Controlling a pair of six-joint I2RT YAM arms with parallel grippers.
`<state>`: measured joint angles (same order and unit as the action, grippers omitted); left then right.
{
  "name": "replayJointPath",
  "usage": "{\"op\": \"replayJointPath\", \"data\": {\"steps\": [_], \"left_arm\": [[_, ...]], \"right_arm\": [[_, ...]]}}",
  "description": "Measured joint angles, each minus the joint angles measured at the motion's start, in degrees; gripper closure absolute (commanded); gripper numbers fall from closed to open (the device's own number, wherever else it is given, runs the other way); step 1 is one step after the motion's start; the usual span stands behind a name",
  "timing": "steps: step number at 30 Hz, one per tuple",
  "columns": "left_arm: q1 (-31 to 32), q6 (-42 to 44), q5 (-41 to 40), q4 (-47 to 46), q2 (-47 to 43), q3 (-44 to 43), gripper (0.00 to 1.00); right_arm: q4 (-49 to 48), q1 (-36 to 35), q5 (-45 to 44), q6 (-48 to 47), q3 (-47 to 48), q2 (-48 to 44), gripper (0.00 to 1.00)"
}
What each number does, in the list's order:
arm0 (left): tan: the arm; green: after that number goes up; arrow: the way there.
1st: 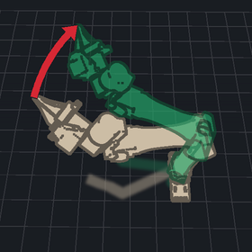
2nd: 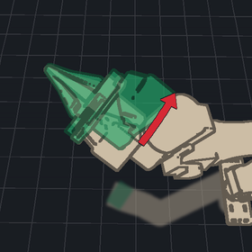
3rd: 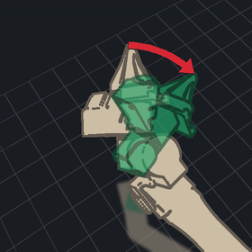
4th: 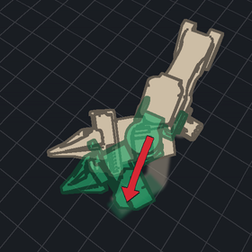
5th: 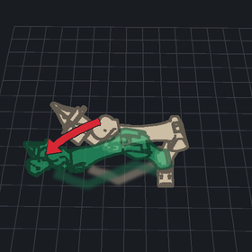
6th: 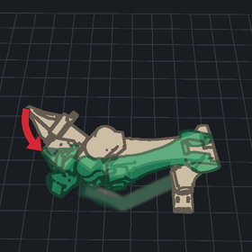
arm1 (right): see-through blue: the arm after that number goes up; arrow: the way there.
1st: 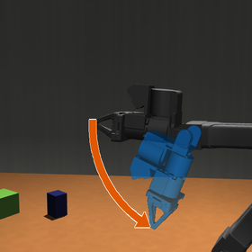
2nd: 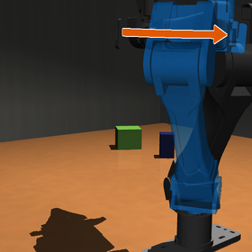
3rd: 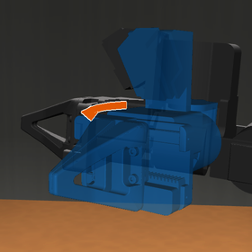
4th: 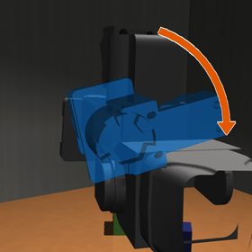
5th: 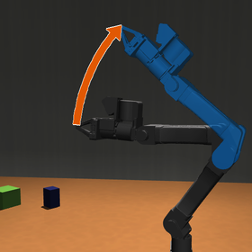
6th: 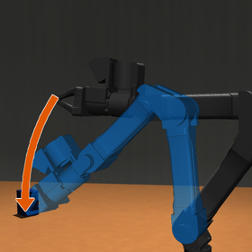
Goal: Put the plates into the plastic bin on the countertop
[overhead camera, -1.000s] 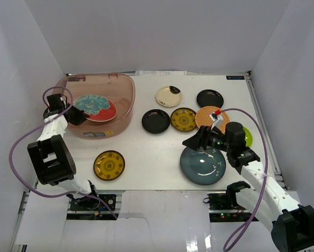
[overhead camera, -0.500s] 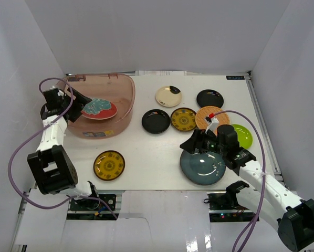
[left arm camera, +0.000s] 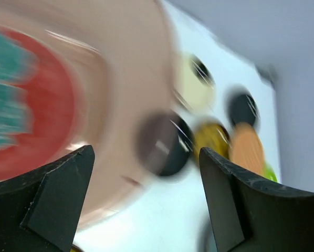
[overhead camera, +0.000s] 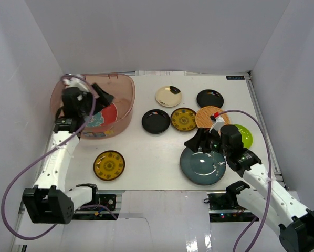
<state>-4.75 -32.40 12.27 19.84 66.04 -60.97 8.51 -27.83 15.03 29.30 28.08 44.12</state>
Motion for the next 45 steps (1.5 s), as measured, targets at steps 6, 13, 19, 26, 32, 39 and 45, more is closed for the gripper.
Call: {"op": "replayJointPath", "data": {"steps": [6,13,19,26,32,39,45], "left_arm": [[36.85,-3.50,0.11,-2.05,-2.75,5.79,0.11],[53.79,-12.04,1.22,-11.15,11.65,12.98,0.14],[57.55,-15.28,3.13,-19.96,29.99,11.34,0.21],[57.66,-17.46,4.85,-28.52,38.84,8.04,0.51],[57.42,-20.79,8.22,-34.91,42.32,8.11,1.00],[55.10,-20.57,7.85,-35.50,32.89,16.98,1.00],[46.82,-17.88,6.56,-25.31,11.45,28.11,1.00]], "right_arm": [[3.13,-0.04,-6.75,0.02,6.82,-8.07,0.43],[3.76,-0.04,-15.04,0.70,12.11,-18.51,0.46],[5.33,-0.04,-13.88,1.75,11.43,-17.59,0.46],[6.67,-0.04,-11.43,2.05,9.25,-16.72,0.45],[6.64,-0.04,-10.36,2.05,7.58,-15.85,0.44],[6.67,-0.04,-9.90,1.86,5.57,-14.53,0.15],[7.26,-0.04,-10.60,-0.90,3.08,-10.45,0.04]]}}
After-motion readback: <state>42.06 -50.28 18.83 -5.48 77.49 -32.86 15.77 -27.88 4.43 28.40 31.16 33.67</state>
